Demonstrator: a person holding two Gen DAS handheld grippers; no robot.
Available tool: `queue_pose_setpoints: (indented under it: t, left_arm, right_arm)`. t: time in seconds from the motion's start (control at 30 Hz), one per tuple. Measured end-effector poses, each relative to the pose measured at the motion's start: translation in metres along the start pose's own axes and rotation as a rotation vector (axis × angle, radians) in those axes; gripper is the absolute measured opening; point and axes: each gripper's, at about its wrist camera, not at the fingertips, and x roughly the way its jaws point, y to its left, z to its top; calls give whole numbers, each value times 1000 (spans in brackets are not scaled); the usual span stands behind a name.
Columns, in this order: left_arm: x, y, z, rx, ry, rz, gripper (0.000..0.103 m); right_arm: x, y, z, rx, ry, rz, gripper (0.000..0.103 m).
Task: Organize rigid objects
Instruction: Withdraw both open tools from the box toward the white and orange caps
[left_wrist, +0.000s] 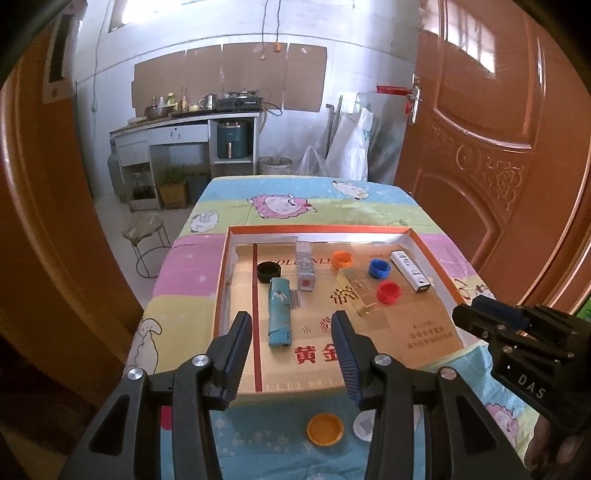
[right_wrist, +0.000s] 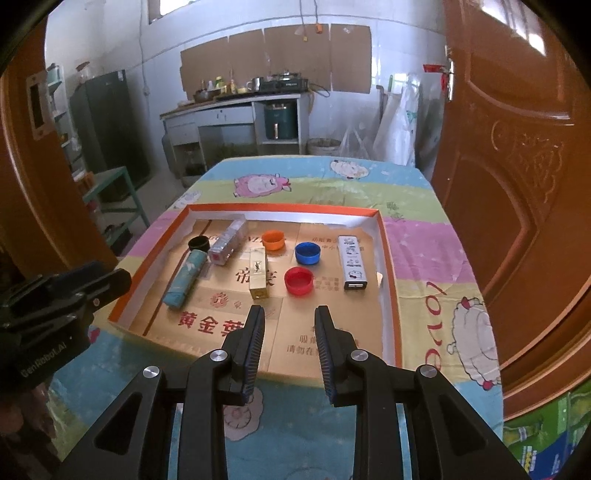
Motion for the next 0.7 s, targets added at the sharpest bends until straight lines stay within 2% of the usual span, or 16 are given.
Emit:
queue_pose_setpoints:
  t: [0.47, 0.7]
  left_arm:
    - [-49, 2, -21, -5, -41, -7, 45]
    - [-59, 11, -44, -16, -32, -22, 45]
  right_arm:
    - [-52, 14, -22, -14, -42, -15, 28]
    - [-55, 24, -49, -13, 1, 10, 28]
